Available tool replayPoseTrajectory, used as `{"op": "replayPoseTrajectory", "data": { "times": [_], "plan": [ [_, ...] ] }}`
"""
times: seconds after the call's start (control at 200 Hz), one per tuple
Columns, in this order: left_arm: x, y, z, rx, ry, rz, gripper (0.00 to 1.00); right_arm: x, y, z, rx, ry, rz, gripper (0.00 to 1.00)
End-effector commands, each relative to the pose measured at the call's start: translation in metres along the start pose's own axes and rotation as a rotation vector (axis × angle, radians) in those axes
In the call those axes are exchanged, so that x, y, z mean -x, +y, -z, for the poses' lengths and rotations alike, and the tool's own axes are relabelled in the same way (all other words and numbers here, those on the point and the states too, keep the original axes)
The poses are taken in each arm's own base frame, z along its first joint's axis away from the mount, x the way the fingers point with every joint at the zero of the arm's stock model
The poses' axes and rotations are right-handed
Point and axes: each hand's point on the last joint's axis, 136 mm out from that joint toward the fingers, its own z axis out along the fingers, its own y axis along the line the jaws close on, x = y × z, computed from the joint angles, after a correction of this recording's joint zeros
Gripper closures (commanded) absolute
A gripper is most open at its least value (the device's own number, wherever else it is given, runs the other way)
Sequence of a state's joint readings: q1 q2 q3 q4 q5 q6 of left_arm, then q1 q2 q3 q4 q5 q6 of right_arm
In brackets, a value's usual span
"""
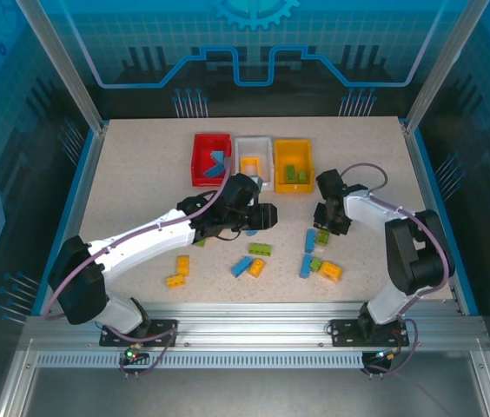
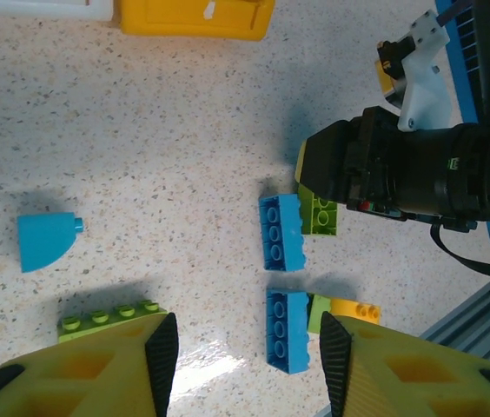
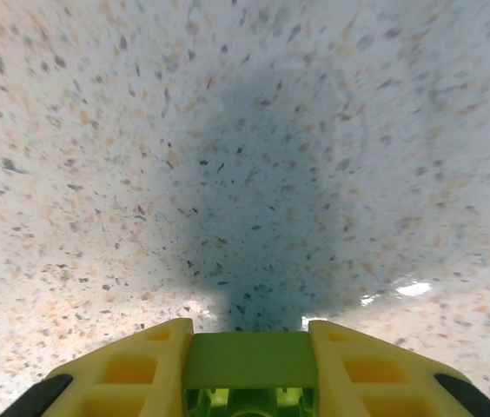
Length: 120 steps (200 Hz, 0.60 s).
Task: Sort the legos into containers by color
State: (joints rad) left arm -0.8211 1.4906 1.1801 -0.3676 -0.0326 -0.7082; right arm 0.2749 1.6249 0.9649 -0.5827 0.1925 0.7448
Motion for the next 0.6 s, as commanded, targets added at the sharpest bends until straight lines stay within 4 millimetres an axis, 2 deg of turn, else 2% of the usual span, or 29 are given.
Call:
{"op": "replayPoseTrajectory", "data": {
  "times": [0.0,0.045,0.135,0.29,0.44,0.595],
  "plan": [
    [0.019,-0.033,0.016,-0.093,-0.030,-0.035,0.49,0.027,-0.002,0.034,-0.005,-0.135,0.000,0.73],
    [0.025,-0.040,0.019,-0.108,-0.031,-0.046,0.48,0.039,0.005,0.046,0.009,-0.180,0.026,0.73],
    [0.041,-0.046,0.024,-0.108,-0.040,-0.057,0.47,0.062,0.034,0.066,0.078,-0.251,0.098,0.73],
    [0.074,-0.046,0.021,-0.093,-0.067,-0.068,0.47,0.102,0.088,0.076,0.182,-0.290,0.159,0.74],
    [0.104,-0.045,0.013,-0.078,-0.108,-0.082,0.47,0.139,0.135,0.068,0.285,-0.298,0.189,0.75],
    [0.116,-0.041,0.003,-0.069,-0.114,-0.078,0.47,0.161,0.173,0.050,0.360,-0.271,0.232,0.75]
  ]
}}
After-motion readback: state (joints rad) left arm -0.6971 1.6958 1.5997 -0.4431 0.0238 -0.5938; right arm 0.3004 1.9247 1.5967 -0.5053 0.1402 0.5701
